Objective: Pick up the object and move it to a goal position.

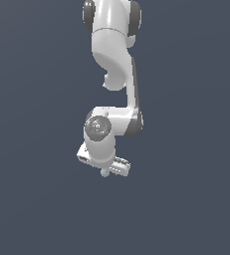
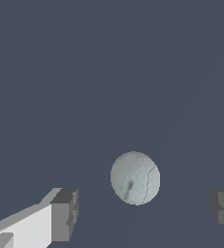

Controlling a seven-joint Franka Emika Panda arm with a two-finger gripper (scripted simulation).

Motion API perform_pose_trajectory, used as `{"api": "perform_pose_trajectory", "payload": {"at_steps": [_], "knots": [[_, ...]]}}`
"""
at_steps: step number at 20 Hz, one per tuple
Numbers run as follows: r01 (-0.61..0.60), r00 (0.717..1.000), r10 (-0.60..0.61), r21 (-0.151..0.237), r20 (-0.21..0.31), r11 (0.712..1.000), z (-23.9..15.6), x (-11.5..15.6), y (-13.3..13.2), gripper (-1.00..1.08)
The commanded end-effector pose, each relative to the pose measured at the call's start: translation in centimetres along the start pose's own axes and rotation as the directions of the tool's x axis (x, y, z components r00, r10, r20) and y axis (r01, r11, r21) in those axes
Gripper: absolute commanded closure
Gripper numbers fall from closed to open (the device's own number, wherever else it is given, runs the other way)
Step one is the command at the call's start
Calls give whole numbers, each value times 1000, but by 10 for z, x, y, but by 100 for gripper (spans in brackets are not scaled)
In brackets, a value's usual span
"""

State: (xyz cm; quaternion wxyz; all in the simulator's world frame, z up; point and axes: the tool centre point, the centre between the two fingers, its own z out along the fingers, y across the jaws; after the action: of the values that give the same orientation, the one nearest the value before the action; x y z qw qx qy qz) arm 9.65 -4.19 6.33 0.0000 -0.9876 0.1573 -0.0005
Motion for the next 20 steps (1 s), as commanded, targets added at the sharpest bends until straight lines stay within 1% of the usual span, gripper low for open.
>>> {"api": "perform_pose_trajectory", "payload": {"at_steps": [1, 7, 12, 13, 20], "knots": [[-1, 1000, 1, 0, 1, 1000, 11, -1, 0, -92], [-2, 1000, 2, 0, 1, 1000, 40, -1, 0, -92], [-2, 1000, 2, 0, 1, 1000, 42, 0, 0, -92], [-2, 1000, 2, 0, 1, 1000, 42, 0, 0, 108], [-2, 1000, 2, 0, 1, 1000, 42, 0, 0, 108]]}}
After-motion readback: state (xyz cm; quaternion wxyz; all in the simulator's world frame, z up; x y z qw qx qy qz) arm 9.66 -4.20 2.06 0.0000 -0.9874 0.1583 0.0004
